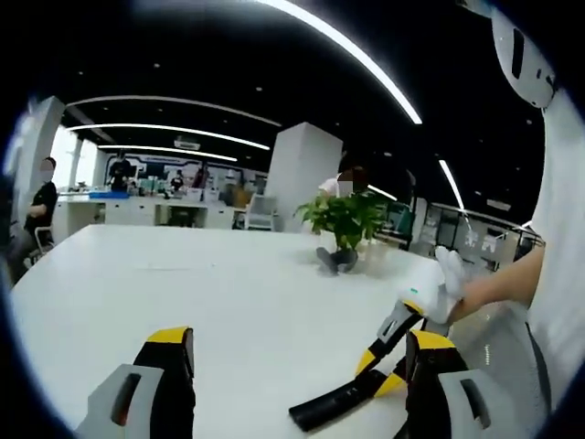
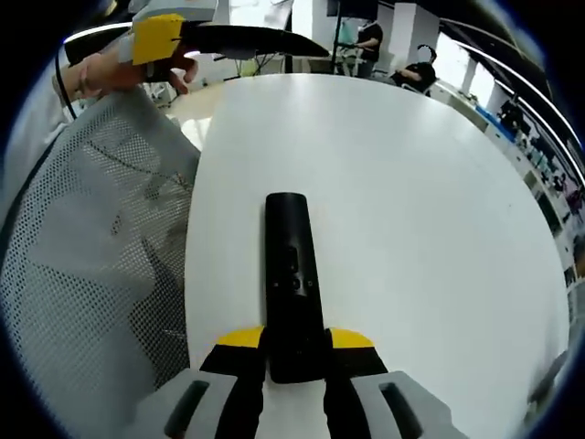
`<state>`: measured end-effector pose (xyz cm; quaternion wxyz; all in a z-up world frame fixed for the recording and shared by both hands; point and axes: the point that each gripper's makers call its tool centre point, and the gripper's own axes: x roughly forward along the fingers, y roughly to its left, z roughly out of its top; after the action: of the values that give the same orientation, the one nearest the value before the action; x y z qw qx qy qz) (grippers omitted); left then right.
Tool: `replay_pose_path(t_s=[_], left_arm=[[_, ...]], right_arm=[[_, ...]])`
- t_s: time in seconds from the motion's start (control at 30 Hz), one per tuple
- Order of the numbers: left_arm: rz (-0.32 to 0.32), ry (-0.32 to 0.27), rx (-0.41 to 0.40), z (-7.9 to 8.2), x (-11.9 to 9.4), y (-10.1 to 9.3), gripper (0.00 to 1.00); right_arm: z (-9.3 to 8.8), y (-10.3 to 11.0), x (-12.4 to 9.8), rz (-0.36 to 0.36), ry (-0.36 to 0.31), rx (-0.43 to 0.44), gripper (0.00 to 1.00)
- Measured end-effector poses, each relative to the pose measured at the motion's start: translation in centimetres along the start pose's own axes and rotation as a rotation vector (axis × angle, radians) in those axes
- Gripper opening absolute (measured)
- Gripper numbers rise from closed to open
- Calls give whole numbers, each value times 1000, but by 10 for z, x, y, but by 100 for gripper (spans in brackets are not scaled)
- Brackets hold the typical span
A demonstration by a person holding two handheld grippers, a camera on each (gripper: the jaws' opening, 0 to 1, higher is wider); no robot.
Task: Press the specified remote control buttons in sequence, fully releasing each button before pressing the next.
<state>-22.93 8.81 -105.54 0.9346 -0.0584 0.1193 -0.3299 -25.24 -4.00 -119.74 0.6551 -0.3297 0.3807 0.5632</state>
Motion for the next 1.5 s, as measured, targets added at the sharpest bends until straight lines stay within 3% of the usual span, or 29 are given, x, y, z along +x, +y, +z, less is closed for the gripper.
replay_pose_path(t_s=[0.47,0.77,1.13,1.5], left_arm=[[3,-9,34,6,1,-5,100],[-3,-28,129,12,2,-10,100],[90,-142,122,37,-12,3,100],[129,-132,105,35,-14,11,99]], right_arm=[[3,-34,2,11,30,-36,22],[5,-54,0,21,34,-31,22],[5,-82,-1,30,58,-42,22],[9,-111,1,25,87,-65,22]])
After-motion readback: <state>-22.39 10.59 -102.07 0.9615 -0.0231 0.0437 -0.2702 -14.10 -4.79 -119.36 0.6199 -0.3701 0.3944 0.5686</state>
